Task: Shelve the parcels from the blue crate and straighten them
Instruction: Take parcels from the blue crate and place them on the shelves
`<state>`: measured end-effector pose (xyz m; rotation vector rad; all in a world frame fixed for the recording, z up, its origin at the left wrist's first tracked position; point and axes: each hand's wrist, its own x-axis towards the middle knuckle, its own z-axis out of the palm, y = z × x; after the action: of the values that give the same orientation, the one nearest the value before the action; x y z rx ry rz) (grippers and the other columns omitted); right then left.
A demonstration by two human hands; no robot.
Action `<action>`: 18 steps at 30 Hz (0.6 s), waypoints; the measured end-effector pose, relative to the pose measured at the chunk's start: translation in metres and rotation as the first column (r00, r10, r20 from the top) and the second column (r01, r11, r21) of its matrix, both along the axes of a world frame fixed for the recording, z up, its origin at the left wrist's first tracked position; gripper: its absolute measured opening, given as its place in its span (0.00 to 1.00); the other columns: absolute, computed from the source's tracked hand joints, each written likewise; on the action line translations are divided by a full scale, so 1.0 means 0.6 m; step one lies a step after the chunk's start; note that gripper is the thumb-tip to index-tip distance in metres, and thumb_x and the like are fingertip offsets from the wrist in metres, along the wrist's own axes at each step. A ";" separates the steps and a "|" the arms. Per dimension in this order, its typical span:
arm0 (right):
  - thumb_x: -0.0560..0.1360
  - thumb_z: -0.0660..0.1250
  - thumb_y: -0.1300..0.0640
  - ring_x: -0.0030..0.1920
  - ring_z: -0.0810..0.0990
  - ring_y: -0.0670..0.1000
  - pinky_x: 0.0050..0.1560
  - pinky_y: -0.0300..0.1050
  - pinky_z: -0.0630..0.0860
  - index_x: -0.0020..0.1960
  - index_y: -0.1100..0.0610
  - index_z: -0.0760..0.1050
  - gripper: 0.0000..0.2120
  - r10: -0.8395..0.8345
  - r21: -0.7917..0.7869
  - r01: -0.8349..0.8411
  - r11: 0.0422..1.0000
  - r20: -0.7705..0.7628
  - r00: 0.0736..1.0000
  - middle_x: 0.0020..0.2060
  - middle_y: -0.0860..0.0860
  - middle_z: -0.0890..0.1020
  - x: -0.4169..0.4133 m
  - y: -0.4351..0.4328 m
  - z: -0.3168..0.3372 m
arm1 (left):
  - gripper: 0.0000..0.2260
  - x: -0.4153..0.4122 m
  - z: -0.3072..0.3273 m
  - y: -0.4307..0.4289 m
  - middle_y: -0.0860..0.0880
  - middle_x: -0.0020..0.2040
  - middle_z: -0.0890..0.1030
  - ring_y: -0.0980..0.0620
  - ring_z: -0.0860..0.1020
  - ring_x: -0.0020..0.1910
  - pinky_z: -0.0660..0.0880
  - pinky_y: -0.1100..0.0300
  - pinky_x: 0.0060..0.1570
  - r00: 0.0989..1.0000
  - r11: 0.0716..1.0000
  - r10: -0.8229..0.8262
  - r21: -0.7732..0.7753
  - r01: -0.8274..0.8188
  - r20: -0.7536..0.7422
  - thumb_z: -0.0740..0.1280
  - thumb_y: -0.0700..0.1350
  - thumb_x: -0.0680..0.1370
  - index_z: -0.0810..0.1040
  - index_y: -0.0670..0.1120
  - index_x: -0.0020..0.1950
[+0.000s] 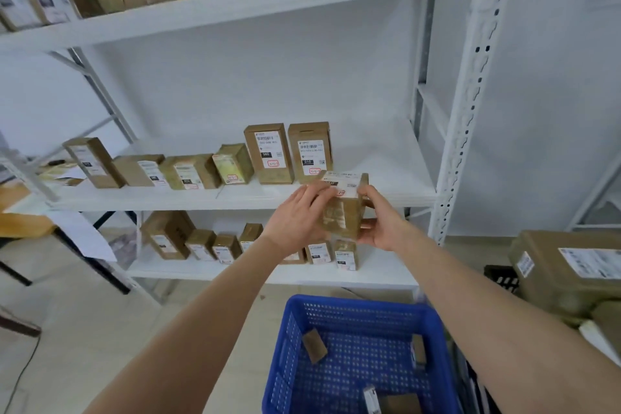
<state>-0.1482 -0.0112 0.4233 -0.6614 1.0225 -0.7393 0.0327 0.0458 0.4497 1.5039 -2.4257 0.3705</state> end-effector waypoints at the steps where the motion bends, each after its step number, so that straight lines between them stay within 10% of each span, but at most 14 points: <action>1: 0.71 0.70 0.45 0.54 0.80 0.61 0.56 0.62 0.78 0.59 0.57 0.73 0.22 -0.009 -0.026 0.008 1.000 -0.018 1.000 0.55 0.61 0.78 -0.002 0.001 0.002 | 0.33 0.001 0.006 0.002 0.45 0.70 0.67 0.45 0.70 0.66 0.69 0.52 0.66 0.996 0.998 0.053 0.045 -0.050 -0.067 0.71 0.53 0.73 0.63 0.43 0.73; 4: 0.74 0.69 0.54 0.56 0.78 0.62 0.56 0.61 0.78 0.65 0.57 0.69 0.21 -0.047 -0.064 0.046 0.997 -0.010 0.999 0.55 0.59 0.78 -0.005 0.000 0.005 | 0.27 0.007 0.021 -0.003 0.47 0.71 0.64 0.47 0.71 0.65 0.73 0.53 0.56 0.885 0.955 0.296 0.123 -0.270 -0.359 0.61 0.56 0.79 0.61 0.46 0.74; 7: 0.73 0.68 0.59 0.58 0.76 0.61 0.55 0.61 0.78 0.68 0.56 0.67 0.24 -0.082 -0.082 0.083 0.993 0.011 0.997 0.57 0.58 0.77 0.004 0.000 0.001 | 0.26 0.017 0.021 -0.023 0.45 0.70 0.66 0.47 0.70 0.67 0.69 0.52 0.62 0.574 0.865 0.502 0.397 -0.308 -0.647 0.60 0.56 0.80 0.62 0.46 0.74; 12: 0.72 0.65 0.63 0.60 0.76 0.62 0.58 0.64 0.75 0.68 0.56 0.68 0.25 -0.086 -0.112 0.088 0.990 0.019 0.996 0.57 0.58 0.78 0.023 0.005 -0.003 | 0.28 0.031 0.007 -0.037 0.45 0.72 0.69 0.43 0.69 0.69 0.65 0.48 0.68 0.287 0.712 0.696 0.683 -0.160 -0.658 0.58 0.61 0.79 0.62 0.47 0.75; 18: 0.72 0.61 0.63 0.54 0.77 0.60 0.45 0.54 0.78 0.65 0.59 0.71 0.21 -0.003 -0.089 0.006 0.996 0.038 0.999 0.55 0.60 0.80 0.033 0.027 0.009 | 0.33 0.033 0.032 -0.053 0.47 0.70 0.72 0.43 0.70 0.68 0.65 0.41 0.68 0.193 0.682 0.716 0.731 0.009 -0.670 0.63 0.64 0.75 0.57 0.57 0.76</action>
<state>-0.1283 0.0048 0.4286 -0.7195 0.9614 -0.8018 0.0522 0.0138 0.4691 1.7570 -1.0796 -1.1163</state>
